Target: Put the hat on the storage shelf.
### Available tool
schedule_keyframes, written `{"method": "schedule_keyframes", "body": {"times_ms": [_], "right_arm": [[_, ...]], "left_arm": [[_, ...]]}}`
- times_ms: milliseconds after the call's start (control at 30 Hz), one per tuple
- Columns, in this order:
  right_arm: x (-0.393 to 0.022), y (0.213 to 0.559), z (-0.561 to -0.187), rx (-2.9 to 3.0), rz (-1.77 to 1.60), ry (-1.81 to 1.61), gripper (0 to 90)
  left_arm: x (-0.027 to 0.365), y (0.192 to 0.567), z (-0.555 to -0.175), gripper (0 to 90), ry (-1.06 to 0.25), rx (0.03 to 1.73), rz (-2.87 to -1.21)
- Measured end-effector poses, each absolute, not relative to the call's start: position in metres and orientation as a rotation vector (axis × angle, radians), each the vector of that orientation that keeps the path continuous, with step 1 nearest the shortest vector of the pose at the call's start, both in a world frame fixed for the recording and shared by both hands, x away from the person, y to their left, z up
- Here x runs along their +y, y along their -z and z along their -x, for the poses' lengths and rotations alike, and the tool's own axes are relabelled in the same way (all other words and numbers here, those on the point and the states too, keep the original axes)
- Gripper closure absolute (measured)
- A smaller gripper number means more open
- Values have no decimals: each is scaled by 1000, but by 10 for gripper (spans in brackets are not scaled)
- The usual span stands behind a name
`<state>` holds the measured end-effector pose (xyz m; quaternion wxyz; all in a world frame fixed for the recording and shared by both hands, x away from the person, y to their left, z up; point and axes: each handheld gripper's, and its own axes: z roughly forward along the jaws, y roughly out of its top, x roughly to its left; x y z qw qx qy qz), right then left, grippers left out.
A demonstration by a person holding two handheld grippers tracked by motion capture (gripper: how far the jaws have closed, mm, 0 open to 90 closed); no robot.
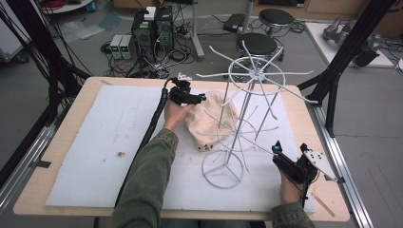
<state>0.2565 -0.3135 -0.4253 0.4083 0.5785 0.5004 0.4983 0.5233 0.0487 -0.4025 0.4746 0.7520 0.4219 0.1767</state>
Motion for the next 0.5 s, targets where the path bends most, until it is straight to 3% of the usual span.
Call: {"method": "schedule_keyframes", "body": {"times_ms": [500], "right_arm": [[-311, 426, -258, 1300, -1424, -1240, 65]], "left_arm": [[36, 426, -527, 294, -441, 1028, -1953]]}}
